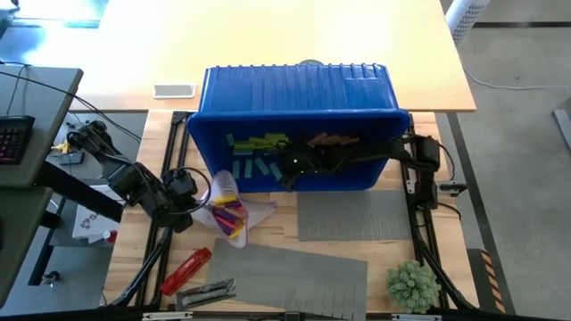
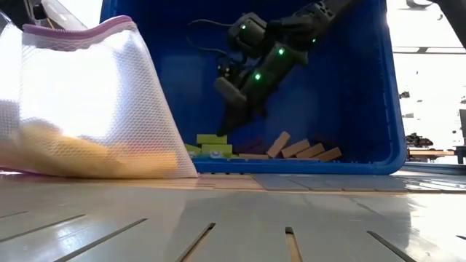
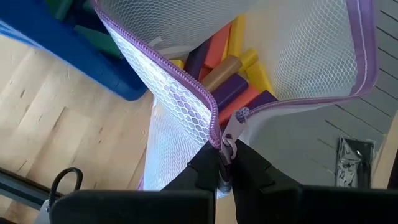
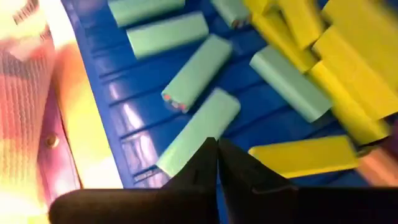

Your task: Sort blocks

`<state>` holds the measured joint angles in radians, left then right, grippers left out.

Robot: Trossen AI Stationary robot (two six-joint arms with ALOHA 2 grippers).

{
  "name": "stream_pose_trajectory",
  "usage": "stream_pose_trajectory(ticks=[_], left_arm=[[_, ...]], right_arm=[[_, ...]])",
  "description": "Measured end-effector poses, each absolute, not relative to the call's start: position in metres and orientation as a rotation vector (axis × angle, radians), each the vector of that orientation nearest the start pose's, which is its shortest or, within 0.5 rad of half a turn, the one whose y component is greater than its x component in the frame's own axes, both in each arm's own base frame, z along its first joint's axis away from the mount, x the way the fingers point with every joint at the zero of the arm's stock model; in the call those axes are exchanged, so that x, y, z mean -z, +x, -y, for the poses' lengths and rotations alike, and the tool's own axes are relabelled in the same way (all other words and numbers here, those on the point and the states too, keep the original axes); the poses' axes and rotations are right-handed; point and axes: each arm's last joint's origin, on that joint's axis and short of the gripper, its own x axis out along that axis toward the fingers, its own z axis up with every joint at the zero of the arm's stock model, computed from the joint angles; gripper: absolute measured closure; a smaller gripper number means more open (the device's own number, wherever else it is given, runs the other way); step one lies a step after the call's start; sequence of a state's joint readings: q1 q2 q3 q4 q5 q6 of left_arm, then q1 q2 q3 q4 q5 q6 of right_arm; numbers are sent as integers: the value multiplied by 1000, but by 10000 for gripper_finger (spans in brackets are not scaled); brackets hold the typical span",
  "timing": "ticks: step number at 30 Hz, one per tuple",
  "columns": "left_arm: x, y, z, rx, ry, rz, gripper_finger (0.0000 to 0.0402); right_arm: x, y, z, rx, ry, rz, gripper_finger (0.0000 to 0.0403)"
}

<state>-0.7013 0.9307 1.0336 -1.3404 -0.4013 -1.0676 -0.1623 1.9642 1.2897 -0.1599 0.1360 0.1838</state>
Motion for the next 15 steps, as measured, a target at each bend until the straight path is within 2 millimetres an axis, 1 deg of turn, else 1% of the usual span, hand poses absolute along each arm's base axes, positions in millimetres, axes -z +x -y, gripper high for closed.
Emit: stream_pose_trajectory(ticks=[1,3,5,6,9,11,15], left_arm=[[-311,107,76,-305,-309,-1027,401],[-311,107,76,-305,-309,-1026,401],[-311,107,76,-304,-310,-1024,401],[-311,107,76,-304,-310,-1024,401],[-311,108,76,-304,-310,-1024,401],[-311,107,76,-304,-310,-1026,401],[-311,107,76,-302,-312,-1029,401]], right_arm=[[-173,409,69,353,172,-804,401],[-171,409,65,349,164,-808,398],[-167,412,59,344,161,-803,385],[-167,416,55,341,162,-775,376],[-162,426,47,399,164,-680,340],[-156,431,43,481,154,-633,311],[-150,437,34,652,176,-523,254]])
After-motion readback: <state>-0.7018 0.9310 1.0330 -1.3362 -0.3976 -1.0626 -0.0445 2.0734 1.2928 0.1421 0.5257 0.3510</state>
